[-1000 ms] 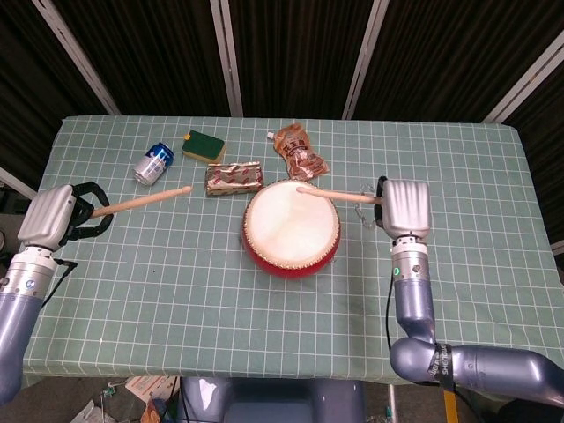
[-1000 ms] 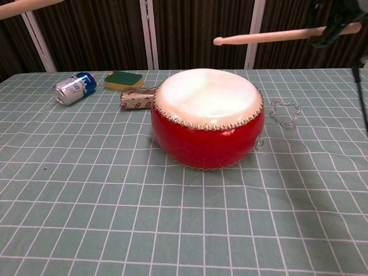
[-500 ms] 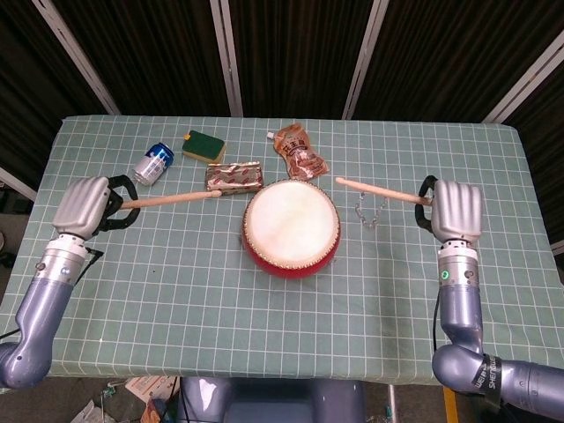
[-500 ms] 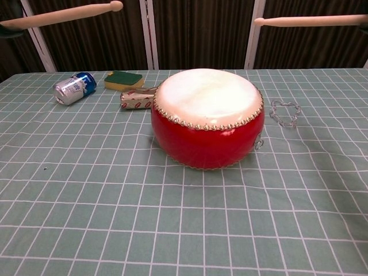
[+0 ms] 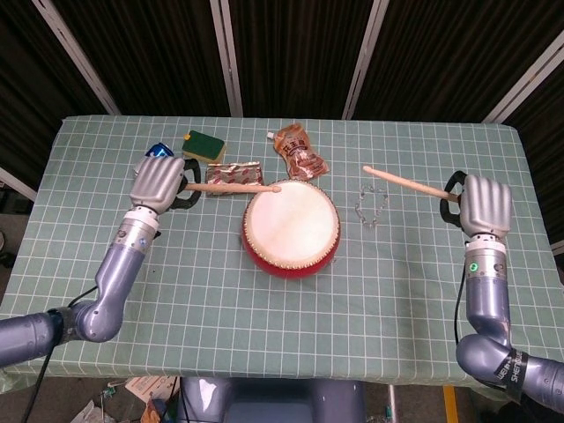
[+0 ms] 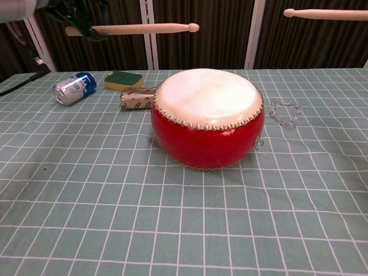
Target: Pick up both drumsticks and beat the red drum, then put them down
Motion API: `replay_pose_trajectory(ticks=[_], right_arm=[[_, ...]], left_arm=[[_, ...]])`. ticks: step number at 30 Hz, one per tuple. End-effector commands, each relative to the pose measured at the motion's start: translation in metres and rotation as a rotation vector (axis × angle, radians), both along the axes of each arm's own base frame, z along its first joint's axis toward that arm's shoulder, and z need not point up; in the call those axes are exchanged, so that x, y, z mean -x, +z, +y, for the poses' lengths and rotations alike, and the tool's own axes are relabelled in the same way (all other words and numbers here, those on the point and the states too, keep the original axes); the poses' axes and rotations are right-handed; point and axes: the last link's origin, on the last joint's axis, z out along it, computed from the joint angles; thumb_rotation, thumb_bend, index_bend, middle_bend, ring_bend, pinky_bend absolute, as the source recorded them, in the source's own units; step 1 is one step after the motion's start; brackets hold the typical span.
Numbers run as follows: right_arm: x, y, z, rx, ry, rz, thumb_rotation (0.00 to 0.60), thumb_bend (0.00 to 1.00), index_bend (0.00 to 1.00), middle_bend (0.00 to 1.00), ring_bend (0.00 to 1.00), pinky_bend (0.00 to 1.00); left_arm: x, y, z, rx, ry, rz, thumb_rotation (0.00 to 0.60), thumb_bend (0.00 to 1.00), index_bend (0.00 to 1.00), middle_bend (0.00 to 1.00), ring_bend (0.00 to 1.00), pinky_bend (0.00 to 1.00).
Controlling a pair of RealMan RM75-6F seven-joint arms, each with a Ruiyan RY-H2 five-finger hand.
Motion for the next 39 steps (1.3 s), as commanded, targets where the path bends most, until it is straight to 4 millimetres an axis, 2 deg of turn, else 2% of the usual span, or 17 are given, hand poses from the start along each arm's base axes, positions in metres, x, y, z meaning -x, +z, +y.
replay_pose_trajectory(ticks=[1,6,9,12,15,17,19,21,24,30,34,39], right_arm=[[0.012,0.005,-0.002,0.005,-0.022,-0.004,0.6,0.66,0.94,1.0,1.0,1.0],[0.026,0.011,-0.004,0.013,-0.046,-0.015,0.6,0.66,0.94,1.0,1.0,1.0],[0.033,0.013,-0.005,0.016,-0.058,-0.023,0.6,0.66,0.94,1.0,1.0,1.0],[0.038,0.015,-0.006,0.015,-0.068,-0.03,0.6,0.66,0.94,1.0,1.0,1.0],[0.04,0.016,-0.006,0.014,-0.07,-0.032,0.6,0.66,0.94,1.0,1.0,1.0],[0.041,0.016,-0.006,0.014,-0.072,-0.033,0.6,0.66,0.94,1.0,1.0,1.0],[0.042,0.017,-0.006,0.014,-0.073,-0.032,0.6,0.66,0.94,1.0,1.0,1.0],[0.043,0.017,-0.005,0.015,-0.075,-0.034,0.6,0.66,0.94,1.0,1.0,1.0],[0.043,0.018,-0.004,0.017,-0.076,-0.031,0.6,0.66,0.94,1.0,1.0,1.0],[0.038,0.017,-0.001,0.023,-0.056,-0.033,0.6,0.66,0.94,1.0,1.0,1.0],[0.032,0.017,0.0,0.035,-0.03,-0.036,0.6,0.66,0.94,1.0,1.0,1.0],[0.023,0.016,0.001,0.051,0.014,-0.085,0.6,0.66,0.94,1.0,1.0,1.0]], left_arm=[[-0.02,-0.016,0.009,0.009,-0.019,-0.007,0.6,0.53,0.79,1.0,1.0,1.0],[-0.039,-0.042,0.018,0.026,-0.029,-0.008,0.6,0.53,0.79,1.0,1.0,1.0],[-0.041,-0.058,0.021,0.044,-0.033,0.035,0.6,0.53,0.8,1.0,1.0,1.0],[-0.031,-0.076,0.024,0.105,-0.005,0.214,0.6,0.53,0.8,1.0,1.0,1.0],[-0.022,-0.091,0.027,0.181,0.037,0.471,0.6,0.53,0.8,1.0,1.0,1.0],[-0.017,-0.096,0.025,0.23,0.068,0.627,0.6,0.54,0.8,1.0,1.0,1.0],[-0.021,-0.097,0.024,0.265,0.099,0.687,0.6,0.54,0.8,1.0,1.0,1.0],[-0.034,-0.093,0.026,0.271,0.124,0.645,0.6,0.54,0.8,1.0,1.0,1.0],[-0.056,-0.074,0.034,0.2,0.083,0.499,0.6,0.53,0.8,1.0,1.0,1.0],[-0.074,-0.031,0.035,0.037,-0.04,0.239,0.6,0.53,0.8,1.0,1.0,1.0],[-0.077,-0.005,0.029,-0.039,-0.079,0.098,0.6,0.53,0.8,1.0,1.0,1.0],[-0.055,0.024,0.012,-0.07,-0.044,-0.037,0.6,0.53,0.8,1.0,1.0,1.0]])
